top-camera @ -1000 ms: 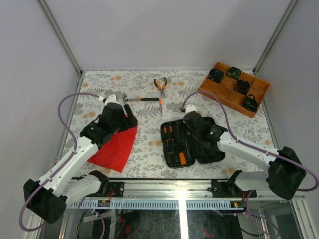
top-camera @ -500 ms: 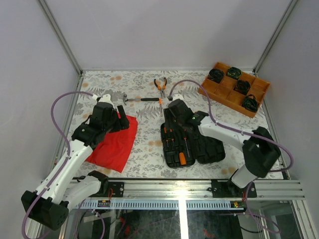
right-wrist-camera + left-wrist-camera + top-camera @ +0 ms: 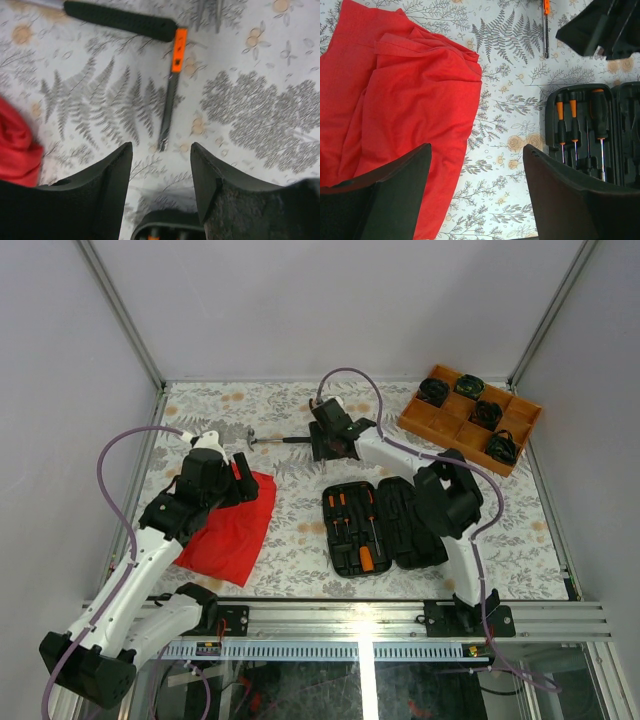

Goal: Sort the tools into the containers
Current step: Pick up the utility knife at the center of the board.

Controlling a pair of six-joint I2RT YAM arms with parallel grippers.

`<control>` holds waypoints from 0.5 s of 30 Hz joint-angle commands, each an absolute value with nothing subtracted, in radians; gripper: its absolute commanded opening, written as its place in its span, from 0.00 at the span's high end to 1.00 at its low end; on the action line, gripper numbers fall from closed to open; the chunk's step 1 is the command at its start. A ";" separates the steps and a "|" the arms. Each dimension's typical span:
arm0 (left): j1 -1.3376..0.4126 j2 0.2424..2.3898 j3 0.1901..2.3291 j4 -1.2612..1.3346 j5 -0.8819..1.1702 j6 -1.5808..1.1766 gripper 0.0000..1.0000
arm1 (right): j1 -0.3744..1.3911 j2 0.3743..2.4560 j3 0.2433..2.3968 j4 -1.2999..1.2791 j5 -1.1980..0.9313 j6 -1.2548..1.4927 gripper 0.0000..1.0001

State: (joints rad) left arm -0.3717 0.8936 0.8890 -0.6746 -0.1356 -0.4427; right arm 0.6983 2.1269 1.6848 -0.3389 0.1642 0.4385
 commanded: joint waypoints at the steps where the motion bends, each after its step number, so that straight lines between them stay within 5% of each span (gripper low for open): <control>1: -0.367 0.880 0.879 -0.648 -0.145 -0.432 0.24 | 0.649 2.207 1.841 -0.423 0.150 0.390 0.44; 15: -0.368 0.886 0.879 -0.645 -0.129 -0.432 0.20 | 0.635 2.480 2.196 -0.570 0.098 0.366 0.56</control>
